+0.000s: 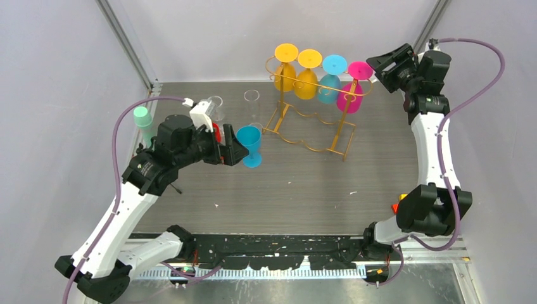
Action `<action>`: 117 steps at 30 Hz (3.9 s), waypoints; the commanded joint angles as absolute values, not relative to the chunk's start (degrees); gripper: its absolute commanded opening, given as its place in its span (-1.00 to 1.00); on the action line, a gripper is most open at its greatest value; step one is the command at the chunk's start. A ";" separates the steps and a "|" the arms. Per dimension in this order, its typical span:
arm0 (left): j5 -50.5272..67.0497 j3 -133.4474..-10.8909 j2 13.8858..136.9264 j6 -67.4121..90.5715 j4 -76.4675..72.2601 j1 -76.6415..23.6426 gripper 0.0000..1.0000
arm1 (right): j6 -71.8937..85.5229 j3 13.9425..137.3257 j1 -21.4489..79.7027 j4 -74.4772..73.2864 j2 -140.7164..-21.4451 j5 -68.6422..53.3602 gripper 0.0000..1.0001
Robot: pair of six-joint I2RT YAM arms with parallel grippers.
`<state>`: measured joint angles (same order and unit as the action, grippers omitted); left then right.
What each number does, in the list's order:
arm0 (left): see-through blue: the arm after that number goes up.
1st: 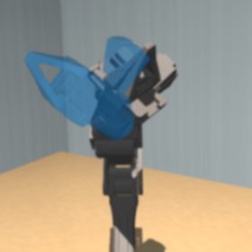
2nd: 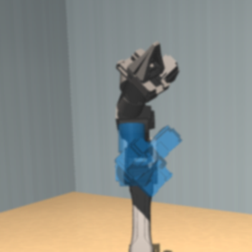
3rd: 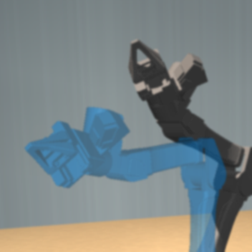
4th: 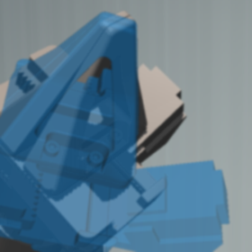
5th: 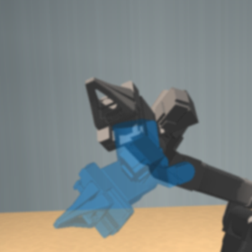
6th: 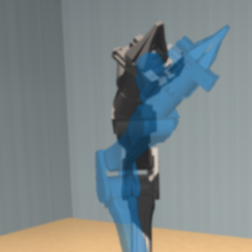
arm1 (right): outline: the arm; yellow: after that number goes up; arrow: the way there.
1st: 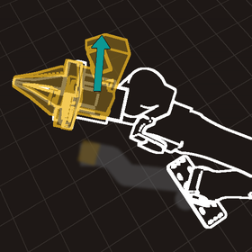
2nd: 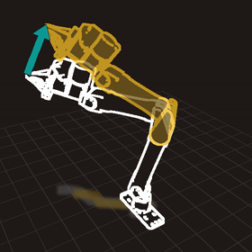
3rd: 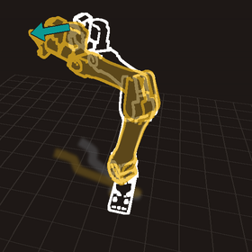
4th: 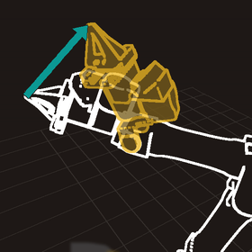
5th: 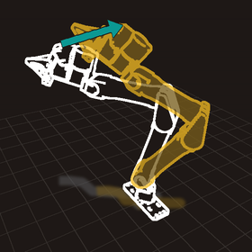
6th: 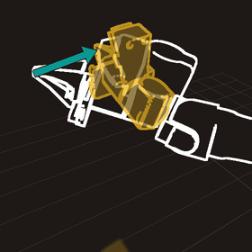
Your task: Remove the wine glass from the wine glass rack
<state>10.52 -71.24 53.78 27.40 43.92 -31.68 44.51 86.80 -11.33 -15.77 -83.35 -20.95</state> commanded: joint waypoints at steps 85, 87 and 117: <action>27.38 -65.41 55.25 42.43 8.48 -31.40 0.99 | 88.38 74.42 -11.54 18.37 -54.10 -35.95 -0.99; 27.86 -65.26 55.81 44.30 7.18 -31.44 0.99 | 96.50 68.78 -11.41 24.86 -51.96 -36.97 -0.99; 42.68 -61.73 70.32 76.15 -30.59 -31.38 0.15 | 120.66 33.94 10.54 61.93 -54.61 -26.29 -0.99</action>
<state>39.03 -62.94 72.93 70.67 -20.49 -31.11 118.39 35.35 9.93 58.50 -55.77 -28.03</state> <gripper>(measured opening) 0.626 0.041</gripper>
